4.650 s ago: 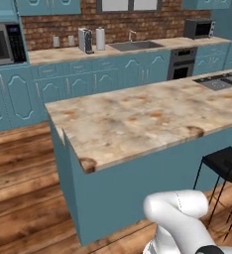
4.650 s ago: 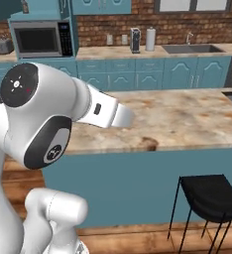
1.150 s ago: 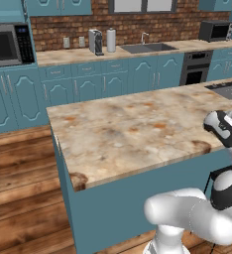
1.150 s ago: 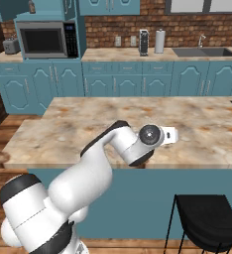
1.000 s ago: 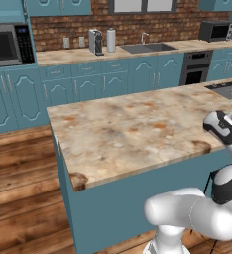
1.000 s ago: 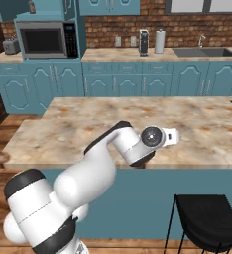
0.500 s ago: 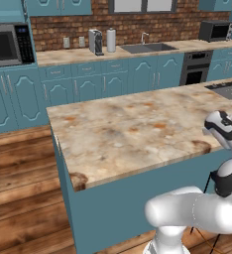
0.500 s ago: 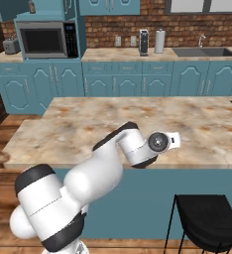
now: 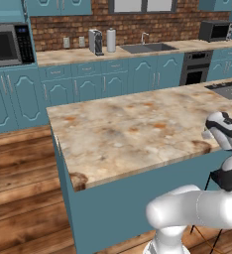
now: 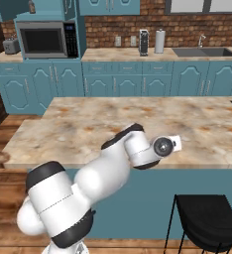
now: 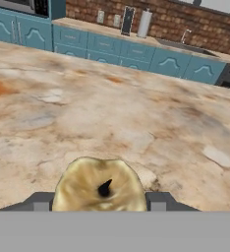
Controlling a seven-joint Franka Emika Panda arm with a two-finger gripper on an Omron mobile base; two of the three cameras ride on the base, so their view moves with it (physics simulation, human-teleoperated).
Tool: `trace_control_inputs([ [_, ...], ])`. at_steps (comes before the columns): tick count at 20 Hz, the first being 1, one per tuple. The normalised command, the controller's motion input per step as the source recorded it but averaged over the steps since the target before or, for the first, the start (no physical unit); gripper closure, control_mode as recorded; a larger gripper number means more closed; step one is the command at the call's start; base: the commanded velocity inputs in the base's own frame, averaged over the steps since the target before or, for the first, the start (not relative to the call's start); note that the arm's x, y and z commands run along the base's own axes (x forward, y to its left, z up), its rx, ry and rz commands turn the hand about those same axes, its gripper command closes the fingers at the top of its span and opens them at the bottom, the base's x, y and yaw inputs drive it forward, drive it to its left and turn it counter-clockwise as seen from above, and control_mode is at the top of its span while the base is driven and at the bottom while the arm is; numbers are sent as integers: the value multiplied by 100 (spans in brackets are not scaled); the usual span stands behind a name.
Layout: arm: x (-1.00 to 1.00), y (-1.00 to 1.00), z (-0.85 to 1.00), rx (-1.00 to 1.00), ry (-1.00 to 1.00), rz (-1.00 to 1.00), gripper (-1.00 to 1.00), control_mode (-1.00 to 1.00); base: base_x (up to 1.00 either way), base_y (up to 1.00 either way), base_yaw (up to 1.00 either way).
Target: Get the candle and the liquor from the cabinet and move them to the dining counter.
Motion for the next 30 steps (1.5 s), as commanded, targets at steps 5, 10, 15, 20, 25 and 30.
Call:
trace_control_inputs([
  [5,14,-4,-17,0,0,6,100,-100,0,0,0],
  [10,19,-8,-1,0,0,6,100,-100,0,0,0],
  [15,27,-4,-6,0,0,6,100,-100,0,0,0],
  [20,29,-5,-16,0,0,6,100,-100,0,0,0],
  [25,27,-11,-23,1,0,7,100,-100,0,0,0],
  [30,27,-10,-27,1,0,8,100,-100,0,0,0],
])
